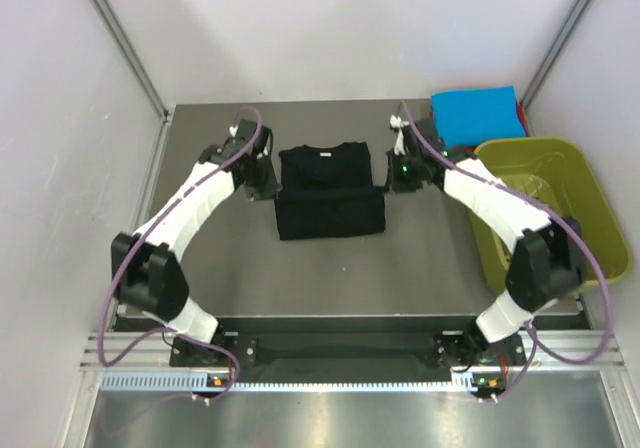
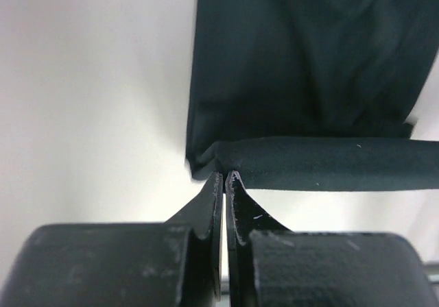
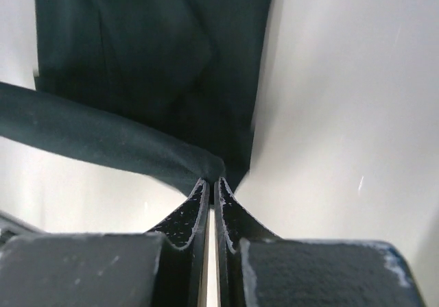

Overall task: Fold and stack the t-shirts
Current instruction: Fold the tshirt

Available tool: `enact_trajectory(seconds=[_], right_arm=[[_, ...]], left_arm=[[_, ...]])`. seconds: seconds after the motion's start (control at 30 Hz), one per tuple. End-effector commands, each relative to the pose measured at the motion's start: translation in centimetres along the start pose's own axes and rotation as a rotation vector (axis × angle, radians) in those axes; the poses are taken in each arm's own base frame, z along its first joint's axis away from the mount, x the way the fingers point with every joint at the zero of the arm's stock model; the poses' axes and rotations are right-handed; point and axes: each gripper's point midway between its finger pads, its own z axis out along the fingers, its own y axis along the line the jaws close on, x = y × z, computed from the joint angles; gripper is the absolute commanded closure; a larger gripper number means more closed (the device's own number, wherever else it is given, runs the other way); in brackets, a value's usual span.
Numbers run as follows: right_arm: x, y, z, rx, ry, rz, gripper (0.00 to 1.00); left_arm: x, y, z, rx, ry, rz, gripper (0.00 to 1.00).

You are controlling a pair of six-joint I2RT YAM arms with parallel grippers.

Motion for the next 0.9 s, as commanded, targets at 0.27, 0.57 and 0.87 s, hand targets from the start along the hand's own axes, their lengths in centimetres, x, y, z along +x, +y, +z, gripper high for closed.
enact_trajectory(seconds=[0.27, 0.57, 0.87], right_arm=[[-12.5, -0.5, 5.2, -0.058, -0.063, -0.05, 1.0], [-17.9, -1.0, 8.8, -0.152, -0.146, -0.046, 0.99], [-19.2, -1.9, 15.1, -0.298, -0.203, 0.041, 0.91]], left_arm=[[-12.7, -2.4, 5.5, 0.059, -0.097, 0.04, 1.0], [-18.5, -3.8, 10.7, 0.115, -0.171, 0.03, 1.0], [-21.1, -2.0, 16.6, 0.104, -0.209, -0.011, 1.0]])
